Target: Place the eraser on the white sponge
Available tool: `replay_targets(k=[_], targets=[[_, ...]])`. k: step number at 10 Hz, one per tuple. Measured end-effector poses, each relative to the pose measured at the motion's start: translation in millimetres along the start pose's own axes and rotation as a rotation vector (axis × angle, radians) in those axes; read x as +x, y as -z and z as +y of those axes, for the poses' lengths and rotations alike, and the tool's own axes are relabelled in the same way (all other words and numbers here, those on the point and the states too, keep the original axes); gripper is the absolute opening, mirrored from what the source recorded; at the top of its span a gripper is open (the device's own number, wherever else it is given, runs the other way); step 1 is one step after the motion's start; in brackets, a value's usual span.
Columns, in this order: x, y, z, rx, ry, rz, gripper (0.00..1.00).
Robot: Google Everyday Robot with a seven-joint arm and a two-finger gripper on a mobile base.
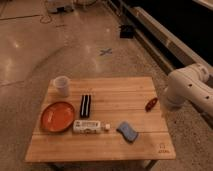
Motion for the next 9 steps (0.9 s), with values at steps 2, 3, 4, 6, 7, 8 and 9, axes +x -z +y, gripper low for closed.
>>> replay_targets(k=[2,3,4,6,7,8,9], targets=[[5.1,0.6,-0.7,0.004,0.0,0.0,0.42],[13.9,0.6,-0.8,0.005,0.0,0.002,0.42],[18.0,0.2,0.3,0.001,-0.002,0.002,0.42],[9.3,0.8,1.3,0.001,-0.004,0.003,0.42],[0.8,0.8,0.6,0.002,-0.001,0.001,0.42],[1.5,1.1,0.2,0.003,-0.001,0.002,0.42],[9.2,0.9,0.1,0.004,0.001,0.001,0.42]])
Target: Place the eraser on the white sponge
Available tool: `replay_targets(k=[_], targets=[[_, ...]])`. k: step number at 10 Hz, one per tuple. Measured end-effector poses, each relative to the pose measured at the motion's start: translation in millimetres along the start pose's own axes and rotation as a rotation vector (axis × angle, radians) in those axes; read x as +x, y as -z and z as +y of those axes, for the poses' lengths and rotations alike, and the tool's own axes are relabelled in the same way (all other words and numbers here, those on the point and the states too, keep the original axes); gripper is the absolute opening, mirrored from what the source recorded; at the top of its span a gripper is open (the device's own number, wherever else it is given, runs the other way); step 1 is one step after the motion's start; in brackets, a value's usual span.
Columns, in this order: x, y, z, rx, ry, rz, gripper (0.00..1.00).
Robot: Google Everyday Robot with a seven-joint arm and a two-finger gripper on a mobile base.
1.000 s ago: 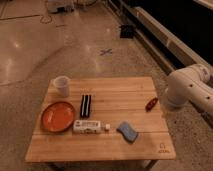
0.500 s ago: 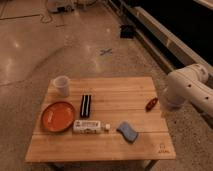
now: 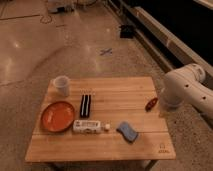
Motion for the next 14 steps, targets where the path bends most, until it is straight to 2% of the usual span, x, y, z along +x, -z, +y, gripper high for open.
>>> replay_targets(k=[2,4,5,8,9,10,11,12,14], targets=[[5.5,0.1,2.2,-0.004,-0.003,0.002,0.42],[-12.1,0.1,1.7,-0.003,-0.001,-0.001,0.42],[-12.5,1.3,0.6,-0.001,-0.002,0.0,0.42],[7.2,0.5,1.6,0.0,-0.005,-0.011,0.42],[1.8,-0.4,1.8,-0.002,-0.009,-0.01,0.42],[-5.2,0.2,2.2,-0.001,0.013,0.003,0.42],[-14.4,0.2,1.3,0.001,0.105,0.01,0.42],[-10.6,0.3,1.7,0.001,0.142,0.007,0.42],[-2.7,0.2,1.7,-0.001,0.075,-0.001,0.42]])
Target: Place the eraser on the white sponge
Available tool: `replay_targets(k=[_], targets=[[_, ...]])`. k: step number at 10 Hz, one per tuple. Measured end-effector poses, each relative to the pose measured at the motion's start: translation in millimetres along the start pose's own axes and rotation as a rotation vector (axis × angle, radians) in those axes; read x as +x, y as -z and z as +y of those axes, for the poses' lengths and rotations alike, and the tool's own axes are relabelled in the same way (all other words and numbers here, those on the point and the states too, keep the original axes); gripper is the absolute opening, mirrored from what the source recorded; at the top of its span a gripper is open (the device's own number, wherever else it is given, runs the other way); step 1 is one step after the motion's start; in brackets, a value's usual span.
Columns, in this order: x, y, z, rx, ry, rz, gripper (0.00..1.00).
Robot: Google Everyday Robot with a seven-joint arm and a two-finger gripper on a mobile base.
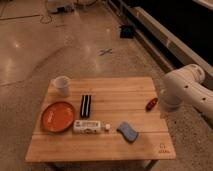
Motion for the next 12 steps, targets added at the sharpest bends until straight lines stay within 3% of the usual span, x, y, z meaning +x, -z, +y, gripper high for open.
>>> replay_targets(k=[1,3,6,10,12], targets=[[-1.9,0.0,0.6,-0.001,-0.01,0.005,0.42],[-13.4,-0.6,-0.6,0.001,0.038,0.006,0.42],[-6.5,-1.7,-0.6,-0.002,0.027,0.008,0.42],[-43.5,3.3,-1.7,-0.004,0.03,0.008,0.42],[-35.6,1.0,-2.0,-0.001,0.032,0.006,0.42]])
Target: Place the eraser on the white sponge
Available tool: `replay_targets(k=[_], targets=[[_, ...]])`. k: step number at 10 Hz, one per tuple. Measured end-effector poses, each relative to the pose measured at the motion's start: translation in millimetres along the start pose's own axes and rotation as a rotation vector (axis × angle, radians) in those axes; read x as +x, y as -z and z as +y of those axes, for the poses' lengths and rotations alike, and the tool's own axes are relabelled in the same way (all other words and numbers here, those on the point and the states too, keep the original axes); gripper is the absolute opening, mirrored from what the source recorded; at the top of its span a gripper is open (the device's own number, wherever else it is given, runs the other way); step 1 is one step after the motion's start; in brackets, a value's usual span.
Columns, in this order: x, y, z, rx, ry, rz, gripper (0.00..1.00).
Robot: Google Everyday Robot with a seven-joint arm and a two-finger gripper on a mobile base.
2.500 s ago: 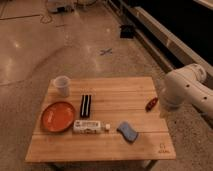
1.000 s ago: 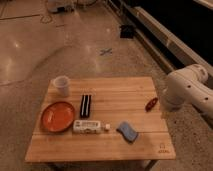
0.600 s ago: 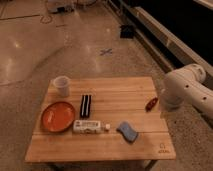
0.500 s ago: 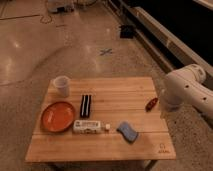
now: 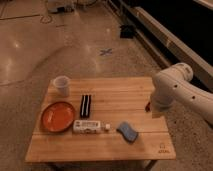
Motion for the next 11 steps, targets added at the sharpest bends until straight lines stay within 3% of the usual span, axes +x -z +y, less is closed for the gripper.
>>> replay_targets(k=[2,4,6,8,9,11], targets=[[16.5,0.5,0.9,0.002,-0.002,0.001,0.42],[2.6,0.8,2.3,-0.003,0.031,-0.003,0.42],[-10.9,1.4,0.2,0.0,0.02,-0.005,0.42],[2.7,1.7,-0.3,0.004,0.025,0.002,0.42],[14.6,1.5,1.5,0.003,0.061,0.008,0.42],[9.6,1.2,2.4,-0.001,0.047,0.003,0.42]])
